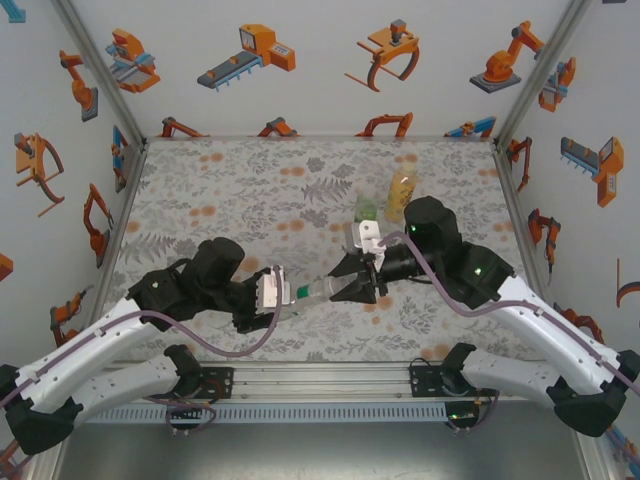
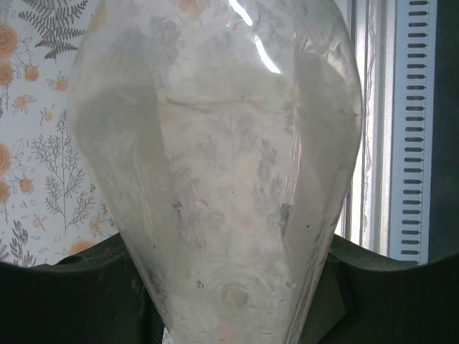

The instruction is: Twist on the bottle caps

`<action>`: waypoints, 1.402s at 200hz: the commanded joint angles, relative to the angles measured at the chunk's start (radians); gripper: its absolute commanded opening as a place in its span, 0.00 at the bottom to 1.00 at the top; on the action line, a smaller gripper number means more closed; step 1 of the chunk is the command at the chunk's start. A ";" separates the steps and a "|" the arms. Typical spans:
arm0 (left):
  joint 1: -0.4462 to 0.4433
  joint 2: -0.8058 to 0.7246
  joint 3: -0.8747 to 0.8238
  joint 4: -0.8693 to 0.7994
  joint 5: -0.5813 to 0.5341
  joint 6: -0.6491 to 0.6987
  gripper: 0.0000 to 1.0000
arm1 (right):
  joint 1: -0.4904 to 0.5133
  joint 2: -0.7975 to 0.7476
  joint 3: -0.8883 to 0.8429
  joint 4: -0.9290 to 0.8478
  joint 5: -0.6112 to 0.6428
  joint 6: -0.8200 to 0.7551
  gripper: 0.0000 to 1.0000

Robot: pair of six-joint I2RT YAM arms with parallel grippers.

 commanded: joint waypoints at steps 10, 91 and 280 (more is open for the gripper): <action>-0.013 0.009 0.035 0.007 0.016 0.009 0.01 | 0.031 0.004 0.035 -0.003 0.019 -0.024 0.00; -0.018 0.026 0.040 0.024 0.034 -0.010 0.01 | 0.077 0.024 0.060 -0.083 0.108 -0.088 0.00; -0.018 0.062 0.040 0.072 0.025 -0.044 0.00 | 0.120 0.017 -0.047 0.036 0.545 0.923 0.00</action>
